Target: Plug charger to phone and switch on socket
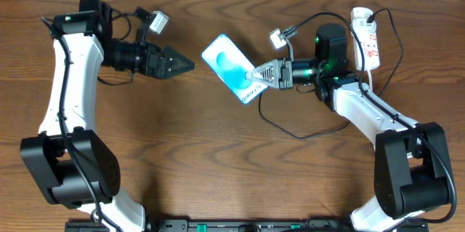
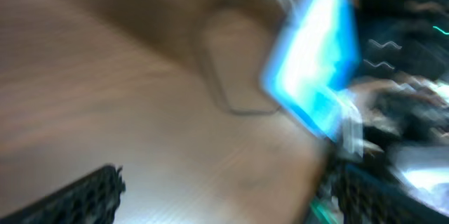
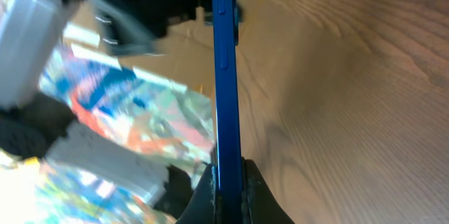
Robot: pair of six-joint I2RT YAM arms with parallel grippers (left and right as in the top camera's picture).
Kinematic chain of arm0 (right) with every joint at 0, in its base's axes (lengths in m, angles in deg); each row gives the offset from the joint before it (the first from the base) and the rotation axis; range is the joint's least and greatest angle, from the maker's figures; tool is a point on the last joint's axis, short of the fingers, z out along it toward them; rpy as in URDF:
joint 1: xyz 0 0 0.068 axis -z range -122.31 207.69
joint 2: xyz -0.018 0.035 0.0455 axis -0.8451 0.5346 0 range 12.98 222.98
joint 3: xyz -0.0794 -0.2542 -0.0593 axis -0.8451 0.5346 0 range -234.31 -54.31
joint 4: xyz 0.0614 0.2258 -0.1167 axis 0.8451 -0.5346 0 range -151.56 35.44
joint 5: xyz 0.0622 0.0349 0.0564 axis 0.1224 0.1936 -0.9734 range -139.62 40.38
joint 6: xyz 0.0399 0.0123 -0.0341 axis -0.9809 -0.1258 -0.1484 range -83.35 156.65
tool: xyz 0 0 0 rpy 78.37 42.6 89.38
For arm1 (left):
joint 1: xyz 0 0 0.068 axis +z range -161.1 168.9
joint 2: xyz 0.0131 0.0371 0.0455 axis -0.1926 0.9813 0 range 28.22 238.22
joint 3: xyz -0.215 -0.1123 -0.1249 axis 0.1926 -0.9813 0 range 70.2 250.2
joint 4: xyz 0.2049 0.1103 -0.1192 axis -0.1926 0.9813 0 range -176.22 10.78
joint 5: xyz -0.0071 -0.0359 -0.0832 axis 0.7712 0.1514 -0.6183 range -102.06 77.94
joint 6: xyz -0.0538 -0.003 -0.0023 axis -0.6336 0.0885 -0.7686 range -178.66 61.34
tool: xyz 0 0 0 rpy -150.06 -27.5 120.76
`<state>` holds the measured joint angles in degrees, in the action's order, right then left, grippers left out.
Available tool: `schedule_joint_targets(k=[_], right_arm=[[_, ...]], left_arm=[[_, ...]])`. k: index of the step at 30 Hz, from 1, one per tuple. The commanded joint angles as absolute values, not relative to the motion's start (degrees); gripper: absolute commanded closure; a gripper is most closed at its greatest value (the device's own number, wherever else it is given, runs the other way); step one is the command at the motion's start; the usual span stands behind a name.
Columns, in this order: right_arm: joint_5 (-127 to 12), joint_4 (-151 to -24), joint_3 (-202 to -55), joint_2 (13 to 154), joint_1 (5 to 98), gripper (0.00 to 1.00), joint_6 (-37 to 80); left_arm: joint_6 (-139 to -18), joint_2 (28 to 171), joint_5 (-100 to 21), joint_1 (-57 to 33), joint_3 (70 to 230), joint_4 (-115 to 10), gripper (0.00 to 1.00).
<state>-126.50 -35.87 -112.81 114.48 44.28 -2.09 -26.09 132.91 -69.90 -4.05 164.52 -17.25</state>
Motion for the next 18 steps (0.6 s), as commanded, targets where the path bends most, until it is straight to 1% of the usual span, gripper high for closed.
schedule_joint_targets(k=[1,3,5,8,9,12,18], right_arm=[[-125.78,-30.49,-113.51,114.24,44.17,0.99,-18.35],[-124.97,-28.70,-113.51,114.24,44.08,0.99,-19.49],[-124.23,-28.06,-113.51,114.24,44.12,0.99,-20.56],[-123.00,-27.98,-113.51,114.24,44.67,0.99,-21.20],[-122.54,-27.98,-113.51,114.24,45.13,0.99,-21.68],[-121.67,-27.95,-113.51,114.24,46.68,0.99,-21.70],[-120.88,-27.93,-113.51,114.24,49.65,0.99,-22.51]], left_arm=[[-45.39,133.02,-47.10,-5.45,165.24,-25.16,0.02],[-45.47,133.02,-47.78,-6.74,165.24,-28.57,0.02],[-44.07,132.86,-50.93,-8.27,165.24,-30.14,0.02],[-38.02,132.03,-56.90,-10.52,165.24,-30.01,0.02],[-35.59,131.38,-62.05,-10.70,165.24,-30.21,0.02],[-32.12,130.15,-70.23,-8.58,165.22,-30.67,0.02],[-30.41,126.94,-71.60,-1.91,162.03,-28.57,0.02]])
